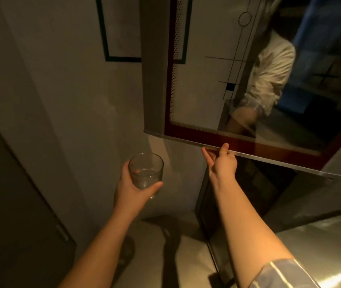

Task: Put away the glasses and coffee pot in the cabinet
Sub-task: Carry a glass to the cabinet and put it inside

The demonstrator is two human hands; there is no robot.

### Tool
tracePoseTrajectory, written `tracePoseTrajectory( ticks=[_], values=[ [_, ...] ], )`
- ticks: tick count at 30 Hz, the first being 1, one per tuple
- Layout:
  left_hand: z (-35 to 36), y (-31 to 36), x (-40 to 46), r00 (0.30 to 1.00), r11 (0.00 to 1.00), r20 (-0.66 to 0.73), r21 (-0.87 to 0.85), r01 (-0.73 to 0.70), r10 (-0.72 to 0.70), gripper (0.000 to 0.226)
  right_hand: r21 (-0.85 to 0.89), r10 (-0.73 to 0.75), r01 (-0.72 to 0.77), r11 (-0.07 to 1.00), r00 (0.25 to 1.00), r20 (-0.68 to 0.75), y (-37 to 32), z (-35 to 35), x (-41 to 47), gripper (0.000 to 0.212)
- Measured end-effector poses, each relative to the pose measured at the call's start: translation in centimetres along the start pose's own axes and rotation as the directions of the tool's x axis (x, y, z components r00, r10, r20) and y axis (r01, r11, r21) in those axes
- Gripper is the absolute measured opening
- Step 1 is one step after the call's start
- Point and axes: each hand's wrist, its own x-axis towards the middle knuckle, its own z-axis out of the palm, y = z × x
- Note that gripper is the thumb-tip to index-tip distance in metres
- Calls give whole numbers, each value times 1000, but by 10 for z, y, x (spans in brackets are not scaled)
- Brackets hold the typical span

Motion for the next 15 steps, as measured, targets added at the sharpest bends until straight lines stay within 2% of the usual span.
tracePoseTrajectory(
  ticks=[5,15],
  values=[
    [-13,-3,-58,996,1000,-85,3,27,-27,109,-51,53,-49,997,996,73,-5,-20,-28,31],
    [-8,17,-213,944,997,-320,-14,80,-80,103,-150,203,-173,973,955,215,-32,-76,-91,13]
  ],
)
